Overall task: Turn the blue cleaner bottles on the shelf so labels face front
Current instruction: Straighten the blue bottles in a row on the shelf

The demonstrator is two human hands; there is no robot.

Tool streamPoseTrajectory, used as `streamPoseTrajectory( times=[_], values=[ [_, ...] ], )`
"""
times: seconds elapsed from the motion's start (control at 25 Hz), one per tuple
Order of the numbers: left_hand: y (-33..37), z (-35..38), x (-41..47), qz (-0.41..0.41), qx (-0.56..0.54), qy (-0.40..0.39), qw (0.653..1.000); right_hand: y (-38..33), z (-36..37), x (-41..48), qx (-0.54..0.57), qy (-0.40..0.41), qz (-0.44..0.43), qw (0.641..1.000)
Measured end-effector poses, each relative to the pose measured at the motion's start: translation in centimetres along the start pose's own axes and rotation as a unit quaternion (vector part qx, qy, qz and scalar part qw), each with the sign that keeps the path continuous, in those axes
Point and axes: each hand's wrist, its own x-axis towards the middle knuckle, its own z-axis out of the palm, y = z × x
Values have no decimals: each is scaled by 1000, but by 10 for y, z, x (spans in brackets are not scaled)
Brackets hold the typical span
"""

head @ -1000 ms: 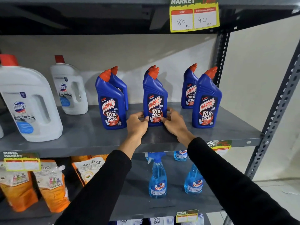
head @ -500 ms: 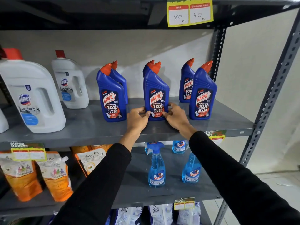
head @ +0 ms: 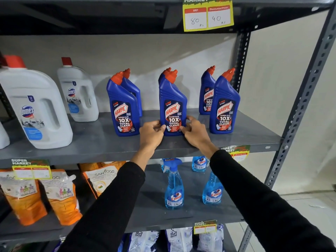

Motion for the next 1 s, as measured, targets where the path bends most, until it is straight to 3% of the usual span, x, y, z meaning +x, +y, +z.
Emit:
streamPoseTrajectory(
  times=[0.08,0.16,0.24,0.32,0.44,0.56,0.64,0.72,0.84,0.92,1.0],
  values=[
    [3,-2,-3,-2,-6,9,1000,-2,1,-3,6,5,-11,1000],
    [8,-5,-7,12,-24,34,999,-4,5,-9,9,71,-76,995],
    [11,-10,-13,66,-43,74,994,-7,13,-17,8,148,-171,974],
    [13,-18,-18,132,-59,109,983,-15,21,-22,15,174,-239,955],
    [12,-41,-19,213,-68,140,965,-33,38,-22,25,151,-287,946],
    [-2,-74,-12,261,-52,192,945,-50,68,-19,59,85,-243,965],
    [-17,-97,-7,230,-40,234,944,-60,90,-16,60,44,-195,978],
    [-32,-115,5,131,-45,241,960,-69,109,-10,71,10,-140,988],
    [-46,-136,29,-58,-68,116,989,-75,131,3,58,-23,-58,996],
    [-53,-140,37,-77,-54,30,995,-75,141,9,34,-26,-30,999],
    [-59,-139,40,-69,-50,-4,996,-73,147,11,27,-18,-20,999]
  ],
)
